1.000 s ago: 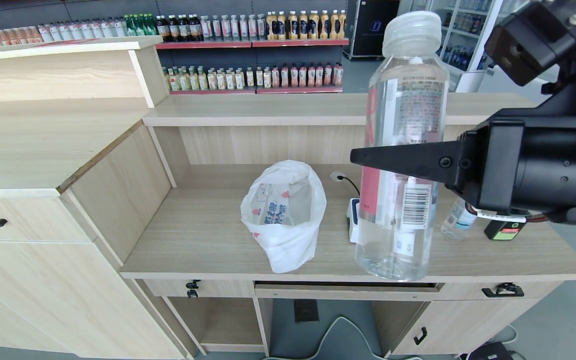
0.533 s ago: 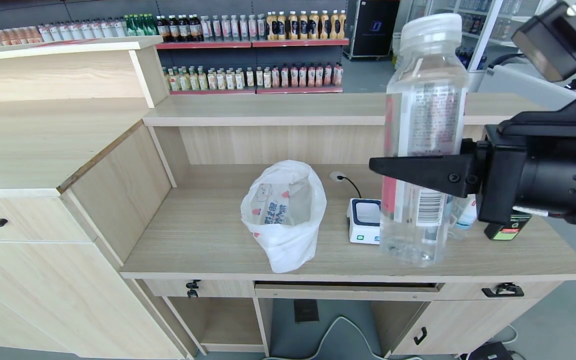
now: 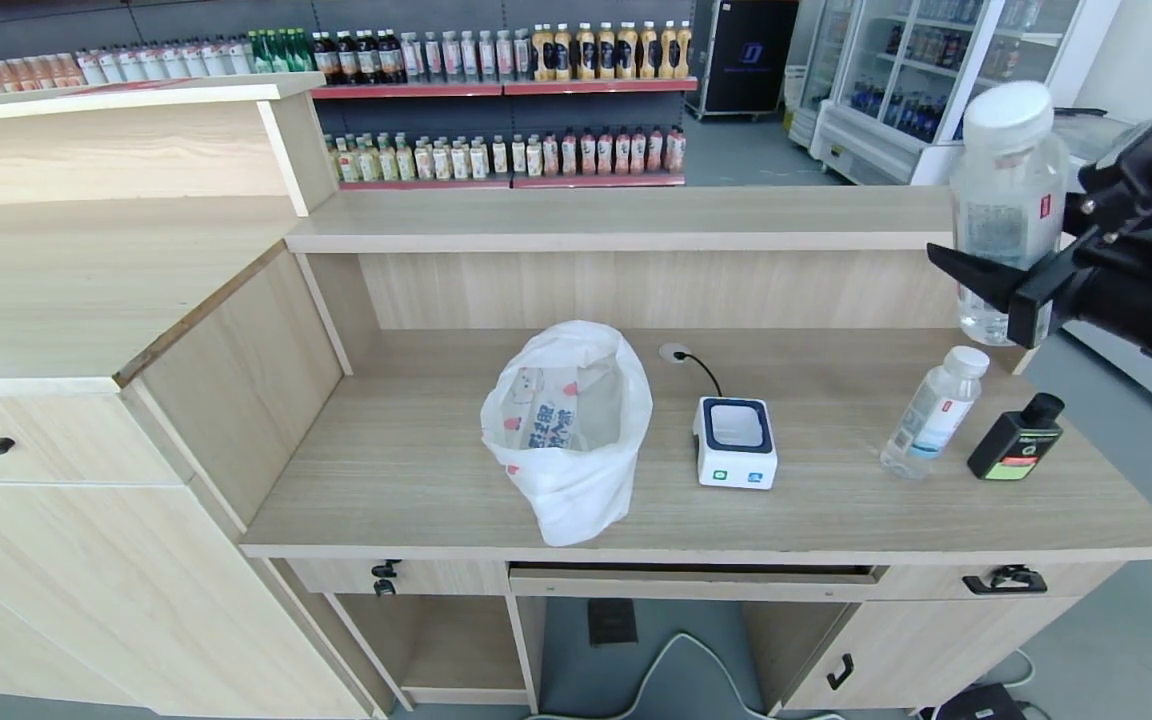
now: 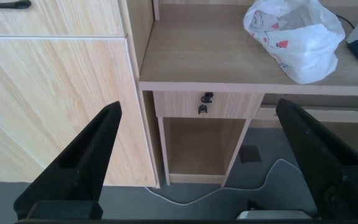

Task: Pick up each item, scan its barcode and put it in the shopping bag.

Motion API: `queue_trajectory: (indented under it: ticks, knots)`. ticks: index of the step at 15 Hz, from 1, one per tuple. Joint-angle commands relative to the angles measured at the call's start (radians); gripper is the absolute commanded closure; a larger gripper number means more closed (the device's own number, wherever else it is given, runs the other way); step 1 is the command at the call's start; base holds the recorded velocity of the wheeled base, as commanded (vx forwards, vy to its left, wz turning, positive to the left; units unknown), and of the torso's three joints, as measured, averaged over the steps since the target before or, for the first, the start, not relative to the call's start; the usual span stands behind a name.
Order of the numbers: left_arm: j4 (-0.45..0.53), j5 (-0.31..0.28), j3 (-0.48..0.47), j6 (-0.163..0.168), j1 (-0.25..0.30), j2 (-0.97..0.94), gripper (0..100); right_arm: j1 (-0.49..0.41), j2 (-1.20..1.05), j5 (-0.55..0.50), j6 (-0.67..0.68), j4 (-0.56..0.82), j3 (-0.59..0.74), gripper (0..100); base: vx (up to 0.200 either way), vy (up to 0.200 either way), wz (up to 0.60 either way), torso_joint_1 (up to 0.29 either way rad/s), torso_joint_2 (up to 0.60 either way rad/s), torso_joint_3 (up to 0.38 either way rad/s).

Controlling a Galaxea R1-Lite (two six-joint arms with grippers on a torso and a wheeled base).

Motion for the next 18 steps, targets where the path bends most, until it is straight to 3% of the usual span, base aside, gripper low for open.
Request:
queue_trajectory:
  ticks: [1, 3, 6, 12, 15, 18]
  knots:
    - [0.000, 0.000, 0.000, 0.000, 0.000, 0.000, 0, -0.144, 0.173, 0.098, -0.042, -0.118, 0.031, 100, 0.000, 0.000, 0.00, 0.000, 0.00, 0.000]
    - [0.000, 0.000, 0.000, 0.000, 0.000, 0.000, 0, -0.218, 0.307, 0.201, -0.163, -0.316, 0.029, 100, 0.000, 0.000, 0.00, 0.000, 0.00, 0.000]
    - [0.000, 0.000, 0.000, 0.000, 0.000, 0.000, 0, -0.225, 0.485, 0.408, -0.172, -0.515, -0.018, 100, 0.000, 0.000, 0.00, 0.000, 0.00, 0.000]
    - [0.000, 0.000, 0.000, 0.000, 0.000, 0.000, 0, -0.188, 0.686, 0.505, -0.120, -0.626, -0.113, 100, 0.000, 0.000, 0.00, 0.000, 0.00, 0.000]
    - [0.000, 0.000, 0.000, 0.000, 0.000, 0.000, 0, -0.106, 0.811, 0.580, -0.051, -0.764, -0.181, 100, 0.000, 0.000, 0.00, 0.000, 0.00, 0.000]
    - [0.000, 0.000, 0.000, 0.000, 0.000, 0.000, 0, -0.066, 0.856, 0.598, -0.060, -0.764, -0.245, 100, 0.000, 0.000, 0.00, 0.000, 0.00, 0.000]
